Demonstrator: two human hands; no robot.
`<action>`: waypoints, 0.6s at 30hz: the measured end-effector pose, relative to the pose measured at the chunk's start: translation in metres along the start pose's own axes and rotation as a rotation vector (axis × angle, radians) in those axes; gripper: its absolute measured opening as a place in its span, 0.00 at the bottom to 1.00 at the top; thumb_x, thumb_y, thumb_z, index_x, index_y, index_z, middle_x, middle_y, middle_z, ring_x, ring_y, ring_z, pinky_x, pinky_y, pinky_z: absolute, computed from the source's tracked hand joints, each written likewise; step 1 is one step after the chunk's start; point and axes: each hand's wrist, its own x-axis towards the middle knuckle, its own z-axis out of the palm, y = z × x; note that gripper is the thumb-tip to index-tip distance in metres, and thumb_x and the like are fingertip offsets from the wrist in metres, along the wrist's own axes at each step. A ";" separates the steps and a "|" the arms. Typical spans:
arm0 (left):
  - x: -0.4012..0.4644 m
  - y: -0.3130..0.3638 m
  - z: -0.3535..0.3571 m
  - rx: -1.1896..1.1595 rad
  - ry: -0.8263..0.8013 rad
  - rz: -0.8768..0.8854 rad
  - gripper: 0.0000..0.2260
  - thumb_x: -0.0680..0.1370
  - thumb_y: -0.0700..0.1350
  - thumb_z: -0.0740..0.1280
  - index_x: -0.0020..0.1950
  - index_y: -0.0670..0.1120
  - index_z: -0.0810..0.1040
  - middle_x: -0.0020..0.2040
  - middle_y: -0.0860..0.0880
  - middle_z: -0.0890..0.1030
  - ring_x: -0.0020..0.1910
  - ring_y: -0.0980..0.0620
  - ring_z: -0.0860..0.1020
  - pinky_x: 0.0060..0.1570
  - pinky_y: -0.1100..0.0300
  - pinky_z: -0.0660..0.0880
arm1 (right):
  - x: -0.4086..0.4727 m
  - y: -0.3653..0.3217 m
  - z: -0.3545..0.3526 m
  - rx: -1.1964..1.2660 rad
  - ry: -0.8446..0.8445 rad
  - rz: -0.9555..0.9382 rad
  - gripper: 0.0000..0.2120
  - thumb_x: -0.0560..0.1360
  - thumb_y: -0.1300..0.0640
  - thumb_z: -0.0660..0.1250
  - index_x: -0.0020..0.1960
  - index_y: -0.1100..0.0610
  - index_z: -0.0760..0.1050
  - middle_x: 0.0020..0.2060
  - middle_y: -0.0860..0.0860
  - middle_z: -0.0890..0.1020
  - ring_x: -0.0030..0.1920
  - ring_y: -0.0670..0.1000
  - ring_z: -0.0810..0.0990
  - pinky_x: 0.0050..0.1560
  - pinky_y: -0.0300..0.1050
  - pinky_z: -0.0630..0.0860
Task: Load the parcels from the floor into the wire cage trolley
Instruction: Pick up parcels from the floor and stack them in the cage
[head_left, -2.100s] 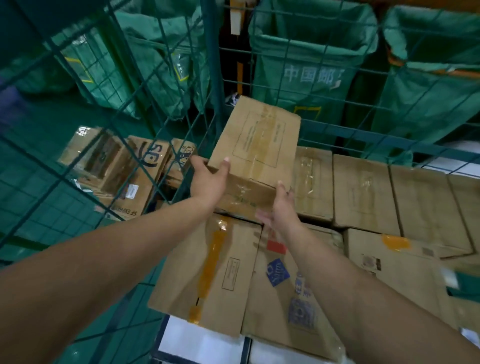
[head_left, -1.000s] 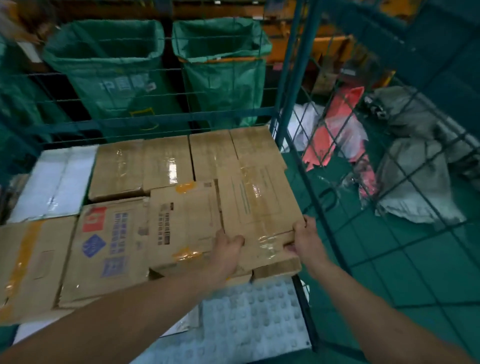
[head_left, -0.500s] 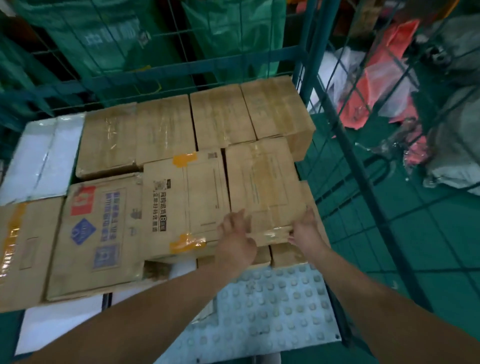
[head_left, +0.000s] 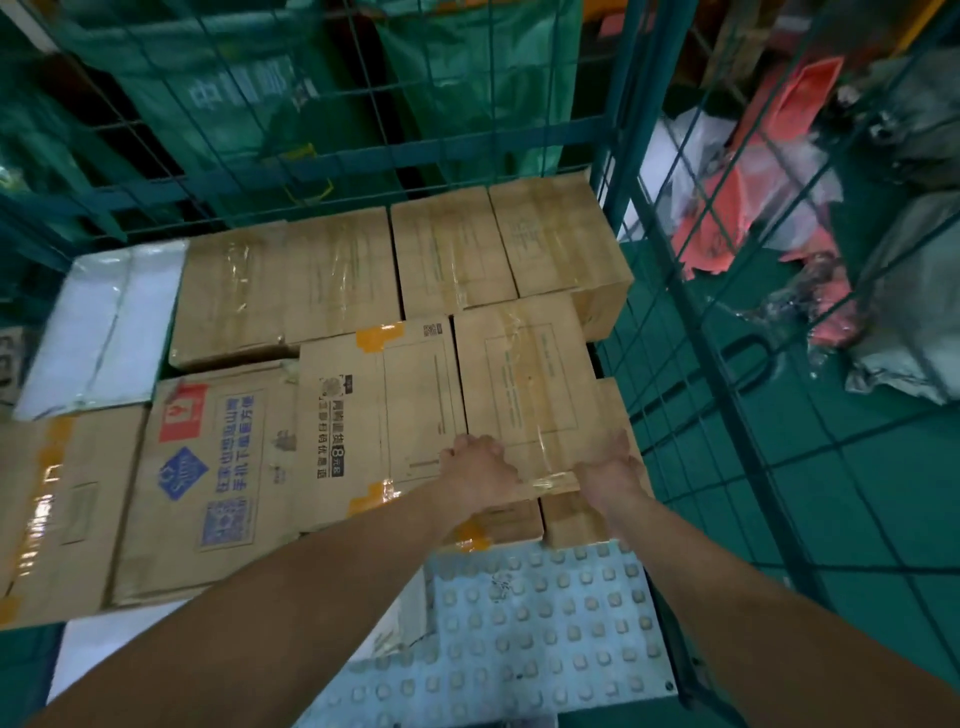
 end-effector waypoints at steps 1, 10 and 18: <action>-0.012 0.004 -0.006 0.000 -0.017 -0.008 0.21 0.81 0.50 0.62 0.75 0.50 0.69 0.73 0.45 0.67 0.72 0.42 0.65 0.70 0.52 0.64 | -0.023 -0.009 -0.006 0.005 -0.027 0.003 0.44 0.78 0.51 0.63 0.83 0.43 0.37 0.81 0.54 0.51 0.74 0.61 0.65 0.72 0.56 0.68; -0.164 0.040 -0.118 -0.285 0.031 0.079 0.23 0.80 0.49 0.68 0.75 0.49 0.72 0.74 0.46 0.70 0.71 0.45 0.71 0.70 0.54 0.70 | -0.196 -0.104 -0.063 0.120 -0.231 -0.214 0.38 0.81 0.52 0.65 0.83 0.45 0.47 0.75 0.54 0.67 0.64 0.56 0.73 0.60 0.47 0.75; -0.313 0.035 -0.200 -0.669 0.132 0.200 0.16 0.82 0.50 0.66 0.70 0.50 0.75 0.65 0.51 0.75 0.59 0.51 0.72 0.65 0.51 0.73 | -0.355 -0.146 -0.094 0.186 -0.257 -0.362 0.29 0.81 0.52 0.66 0.80 0.47 0.61 0.76 0.49 0.64 0.69 0.55 0.70 0.66 0.52 0.77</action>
